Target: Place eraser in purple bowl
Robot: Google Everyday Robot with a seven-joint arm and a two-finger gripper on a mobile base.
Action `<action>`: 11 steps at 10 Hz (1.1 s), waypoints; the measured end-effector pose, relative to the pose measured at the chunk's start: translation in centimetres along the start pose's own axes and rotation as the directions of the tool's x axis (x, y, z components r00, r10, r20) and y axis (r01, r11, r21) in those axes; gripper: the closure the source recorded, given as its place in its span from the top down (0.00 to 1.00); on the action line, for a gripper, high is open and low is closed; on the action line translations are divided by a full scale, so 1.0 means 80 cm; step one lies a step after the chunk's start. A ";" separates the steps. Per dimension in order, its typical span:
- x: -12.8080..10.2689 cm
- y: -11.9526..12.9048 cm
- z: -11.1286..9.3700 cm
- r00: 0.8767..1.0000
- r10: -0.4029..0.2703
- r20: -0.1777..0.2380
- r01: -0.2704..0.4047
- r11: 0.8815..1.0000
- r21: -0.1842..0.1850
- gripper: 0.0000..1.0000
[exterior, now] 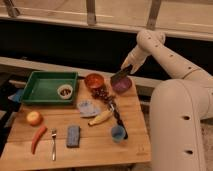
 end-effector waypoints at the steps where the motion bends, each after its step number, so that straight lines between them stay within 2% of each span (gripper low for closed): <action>1: -0.003 0.001 0.004 1.000 -0.006 0.003 0.006 1.000 0.004 0.45; 4: -0.011 0.004 0.009 1.000 -0.009 0.017 0.009 1.000 0.006 0.75; 5: -0.013 0.001 0.010 1.000 -0.008 0.022 0.008 1.000 0.011 0.79; 11: -0.014 0.002 0.011 1.000 -0.013 0.026 0.013 1.000 0.014 0.80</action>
